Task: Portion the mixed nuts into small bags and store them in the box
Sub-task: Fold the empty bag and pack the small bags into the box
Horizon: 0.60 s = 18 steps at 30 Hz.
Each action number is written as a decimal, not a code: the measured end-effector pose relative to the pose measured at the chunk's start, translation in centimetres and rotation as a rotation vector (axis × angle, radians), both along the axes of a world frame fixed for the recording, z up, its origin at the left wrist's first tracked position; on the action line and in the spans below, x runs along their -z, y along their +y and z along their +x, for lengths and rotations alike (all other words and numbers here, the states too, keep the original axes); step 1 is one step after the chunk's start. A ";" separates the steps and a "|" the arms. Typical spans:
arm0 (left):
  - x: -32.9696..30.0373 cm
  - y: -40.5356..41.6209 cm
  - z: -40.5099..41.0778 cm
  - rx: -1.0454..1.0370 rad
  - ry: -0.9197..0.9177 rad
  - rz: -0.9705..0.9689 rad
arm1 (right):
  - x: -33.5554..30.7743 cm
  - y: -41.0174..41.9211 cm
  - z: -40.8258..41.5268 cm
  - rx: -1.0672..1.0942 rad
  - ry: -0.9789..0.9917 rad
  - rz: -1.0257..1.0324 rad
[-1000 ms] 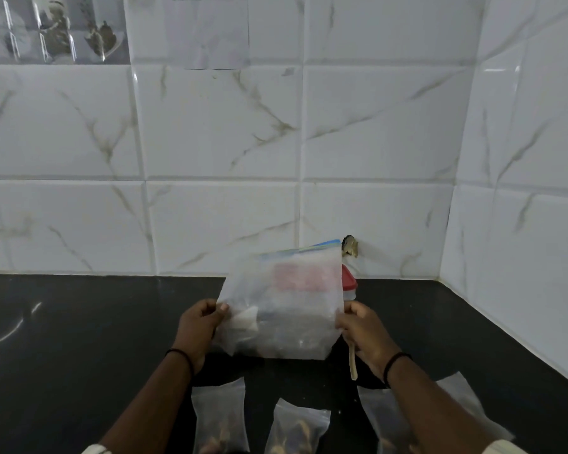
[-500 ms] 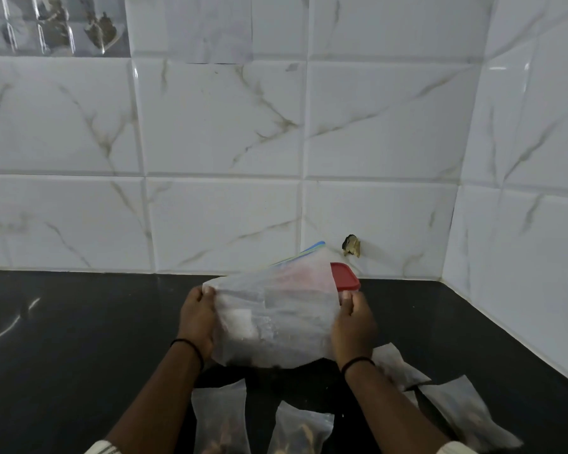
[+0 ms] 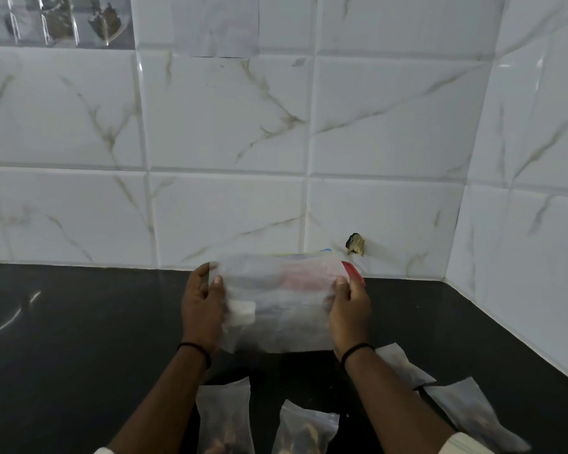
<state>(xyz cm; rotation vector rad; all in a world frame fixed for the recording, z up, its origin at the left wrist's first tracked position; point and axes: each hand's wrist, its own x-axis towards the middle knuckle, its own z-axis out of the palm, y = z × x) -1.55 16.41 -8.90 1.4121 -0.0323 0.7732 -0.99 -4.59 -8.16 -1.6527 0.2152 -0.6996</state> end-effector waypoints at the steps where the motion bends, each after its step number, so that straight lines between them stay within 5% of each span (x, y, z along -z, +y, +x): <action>1: 0.2 -0.1 0.1 -0.019 0.026 0.046 | 0.5 0.0 0.3 -0.030 0.054 0.012; 7: 2.3 0.9 1.9 -0.041 0.392 0.068 | 2.5 -0.5 0.4 -0.088 0.207 0.060; 18: 1.6 -0.4 1.2 -0.326 0.113 0.250 | 1.5 0.9 0.3 0.136 0.134 -0.110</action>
